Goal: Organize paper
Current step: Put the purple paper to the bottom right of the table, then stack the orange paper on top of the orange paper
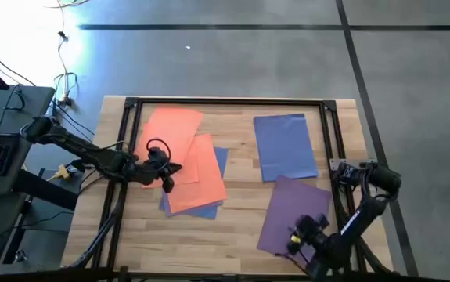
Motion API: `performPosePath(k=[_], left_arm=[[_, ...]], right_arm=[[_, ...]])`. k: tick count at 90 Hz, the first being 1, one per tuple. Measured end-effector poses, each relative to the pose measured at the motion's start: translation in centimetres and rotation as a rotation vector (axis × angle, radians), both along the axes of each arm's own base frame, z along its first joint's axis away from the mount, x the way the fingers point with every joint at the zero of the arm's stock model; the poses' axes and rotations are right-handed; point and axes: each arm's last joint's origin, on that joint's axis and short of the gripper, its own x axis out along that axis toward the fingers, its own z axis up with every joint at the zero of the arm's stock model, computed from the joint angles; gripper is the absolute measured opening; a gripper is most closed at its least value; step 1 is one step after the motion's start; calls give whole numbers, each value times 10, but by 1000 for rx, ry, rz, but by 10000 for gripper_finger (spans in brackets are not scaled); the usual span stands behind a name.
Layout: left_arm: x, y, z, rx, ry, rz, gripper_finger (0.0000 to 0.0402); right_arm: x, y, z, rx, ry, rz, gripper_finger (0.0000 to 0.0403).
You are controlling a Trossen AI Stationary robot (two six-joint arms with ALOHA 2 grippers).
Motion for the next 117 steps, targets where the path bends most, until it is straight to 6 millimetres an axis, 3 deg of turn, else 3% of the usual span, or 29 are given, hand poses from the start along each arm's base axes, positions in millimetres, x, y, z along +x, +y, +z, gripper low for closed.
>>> performPosePath(k=[15, 29, 64, 77, 94, 105, 117], left_arm=[[-1, -2, 0, 0, -4, -4, 0], [-1, -1, 0, 2, -6, 4, 0], [-1, -1, 0, 4, -7, 6, 0], [0, -1, 0, 4, -7, 6, 0], [1, -2, 2, -13, -31, -9, 0], [4, -4, 6, -41, -67, -31, 0], [4, -5, 9, -55, -52, -58, 0]], right_arm=[[6, -7, -15, 9, -42, 102, 172], [12, 4, -11, 8, 6, 273, 172], [12, 6, -6, -8, 64, 291, 172], [13, 9, 6, -45, 112, 308, 171], [19, 16, 40, -126, 102, 316, 171], [37, 15, 50, -198, 12, 360, 176], [83, -12, 41, -237, 72, 461, 182]])
